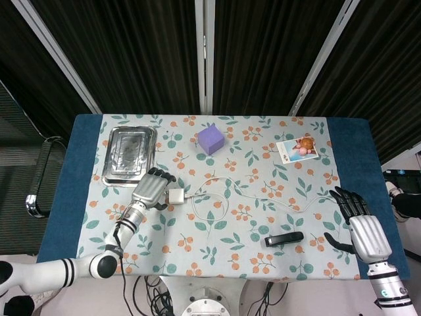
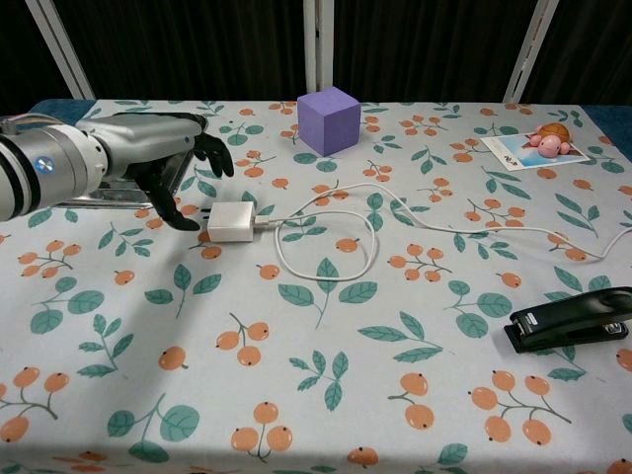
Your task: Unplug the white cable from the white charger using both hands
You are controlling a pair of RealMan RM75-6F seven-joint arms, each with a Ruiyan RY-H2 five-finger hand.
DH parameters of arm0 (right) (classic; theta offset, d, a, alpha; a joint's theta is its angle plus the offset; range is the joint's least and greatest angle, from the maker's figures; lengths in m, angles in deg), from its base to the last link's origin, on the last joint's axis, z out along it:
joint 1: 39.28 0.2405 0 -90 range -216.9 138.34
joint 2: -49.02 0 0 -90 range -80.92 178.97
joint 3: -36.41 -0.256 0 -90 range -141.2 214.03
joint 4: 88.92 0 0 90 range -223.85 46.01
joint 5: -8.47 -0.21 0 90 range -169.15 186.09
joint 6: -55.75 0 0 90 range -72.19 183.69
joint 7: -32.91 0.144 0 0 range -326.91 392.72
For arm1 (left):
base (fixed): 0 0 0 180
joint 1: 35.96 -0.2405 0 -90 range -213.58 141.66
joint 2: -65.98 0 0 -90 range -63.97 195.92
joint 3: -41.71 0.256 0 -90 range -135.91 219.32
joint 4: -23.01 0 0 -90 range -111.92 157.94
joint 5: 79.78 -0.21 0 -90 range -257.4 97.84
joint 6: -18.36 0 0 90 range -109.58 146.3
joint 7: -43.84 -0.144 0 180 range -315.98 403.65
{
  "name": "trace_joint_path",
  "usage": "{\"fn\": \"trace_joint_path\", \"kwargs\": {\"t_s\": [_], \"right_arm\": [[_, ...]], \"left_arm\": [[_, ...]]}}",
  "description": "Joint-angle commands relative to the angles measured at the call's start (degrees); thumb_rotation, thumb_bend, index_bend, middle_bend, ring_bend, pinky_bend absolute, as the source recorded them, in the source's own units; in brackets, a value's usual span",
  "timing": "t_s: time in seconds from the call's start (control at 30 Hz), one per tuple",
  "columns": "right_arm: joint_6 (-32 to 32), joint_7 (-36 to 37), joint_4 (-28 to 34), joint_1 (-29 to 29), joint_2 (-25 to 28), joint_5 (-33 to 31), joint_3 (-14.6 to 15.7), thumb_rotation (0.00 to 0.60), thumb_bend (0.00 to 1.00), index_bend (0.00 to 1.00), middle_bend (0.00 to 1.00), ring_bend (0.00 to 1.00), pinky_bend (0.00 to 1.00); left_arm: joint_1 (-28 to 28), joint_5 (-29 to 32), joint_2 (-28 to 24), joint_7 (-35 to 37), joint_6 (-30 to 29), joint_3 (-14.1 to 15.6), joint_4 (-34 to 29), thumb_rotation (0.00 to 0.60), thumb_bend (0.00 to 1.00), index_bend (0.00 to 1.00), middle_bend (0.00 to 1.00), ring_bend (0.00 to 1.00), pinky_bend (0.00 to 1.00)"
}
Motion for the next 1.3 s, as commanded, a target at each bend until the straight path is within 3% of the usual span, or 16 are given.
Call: {"fn": "trace_joint_path", "kwargs": {"t_s": [0.03, 0.4, 0.7, 1.0, 1.3], "right_arm": [[0.01, 0.15, -0.18, -0.03, -0.07, -0.18, -0.02, 0.600, 0.17, 0.00, 0.00, 0.00, 0.00], [0.11, 0.43, -0.42, -0.15, -0.01, -0.33, -0.04, 0.600, 0.17, 0.00, 0.00, 0.00, 0.00], [0.00, 0.47, -0.58, -0.25, -0.11, -0.56, 0.02, 0.600, 0.17, 0.00, 0.00, 0.00, 0.00], [0.09, 0.30, -0.45, -0.34, -0.07, -0.58, 0.01, 0.600, 0.17, 0.00, 0.00, 0.00, 0.00], [0.09, -0.56, 0.35, -0.10, -0.04, -0.15, -0.15, 0.600, 0.17, 0.00, 0.00, 0.00, 0.00]], "left_arm": [[1.52, 4.42, 1.71, -2.62, -1.64, 1.23, 0.40, 0.600, 0.18, 0.28, 0.24, 0.17, 0.16], [4.65, 9.48, 5.10, -2.82, -3.56, 1.25, 2.63, 0.600, 0.19, 0.28, 0.25, 0.17, 0.18], [5.49, 10.17, 6.30, -1.85, -4.76, 1.89, 4.01, 0.600, 0.21, 0.36, 0.30, 0.22, 0.19], [5.86, 10.32, 7.65, -0.21, -4.97, 2.26, 6.28, 0.600, 0.24, 0.37, 0.31, 0.22, 0.21], [5.42, 5.97, 9.36, 5.06, -5.14, 1.57, 8.55, 0.600, 0.46, 0.54, 0.50, 0.39, 0.30]]}}
